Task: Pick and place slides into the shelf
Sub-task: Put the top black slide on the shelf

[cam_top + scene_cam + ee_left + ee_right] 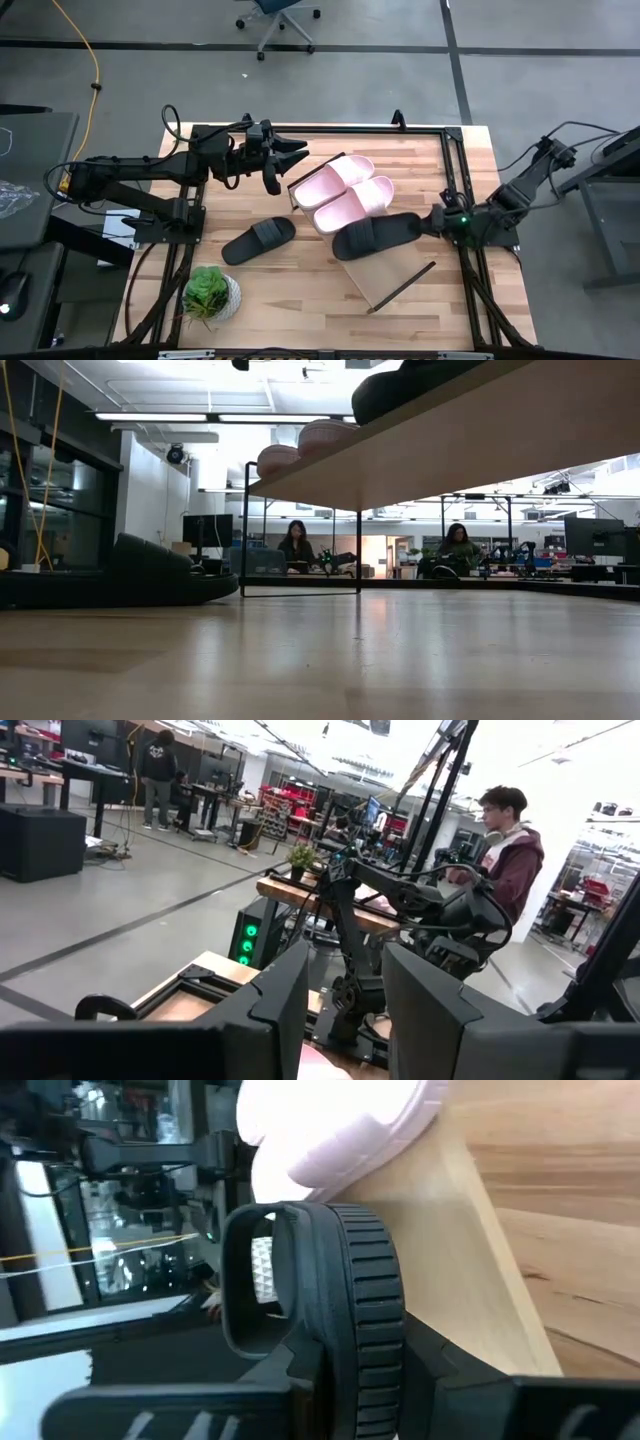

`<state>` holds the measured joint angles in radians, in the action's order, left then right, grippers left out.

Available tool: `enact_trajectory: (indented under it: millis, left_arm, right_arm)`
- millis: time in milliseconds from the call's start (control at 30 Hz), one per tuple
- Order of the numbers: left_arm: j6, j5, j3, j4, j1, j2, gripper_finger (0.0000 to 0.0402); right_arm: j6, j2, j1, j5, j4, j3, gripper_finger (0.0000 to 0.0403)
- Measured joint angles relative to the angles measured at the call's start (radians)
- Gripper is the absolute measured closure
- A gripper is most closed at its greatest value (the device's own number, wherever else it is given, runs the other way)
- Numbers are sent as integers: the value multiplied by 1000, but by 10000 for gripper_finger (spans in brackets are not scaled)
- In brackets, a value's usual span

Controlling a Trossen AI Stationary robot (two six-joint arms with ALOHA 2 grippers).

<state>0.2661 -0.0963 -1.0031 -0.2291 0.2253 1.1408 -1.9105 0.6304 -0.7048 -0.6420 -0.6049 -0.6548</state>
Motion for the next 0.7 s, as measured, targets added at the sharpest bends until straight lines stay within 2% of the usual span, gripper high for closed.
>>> enact_trajectory:
  millis: [300, 400, 700]
  left_arm:
    - [0, 2, 0, -2, 0, 0, 284]
    - [0, 3, 0, -2, 0, 0, 284]
    - [0, 3, 0, 0, 0, 0, 284]
  right_arm:
    - [-46, 81, 4, 9, -5, 0, 352]
    - [-38, 110, 4, 14, 42, 0, 352]
    - [-52, 144, 8, -7, 41, 0, 352]
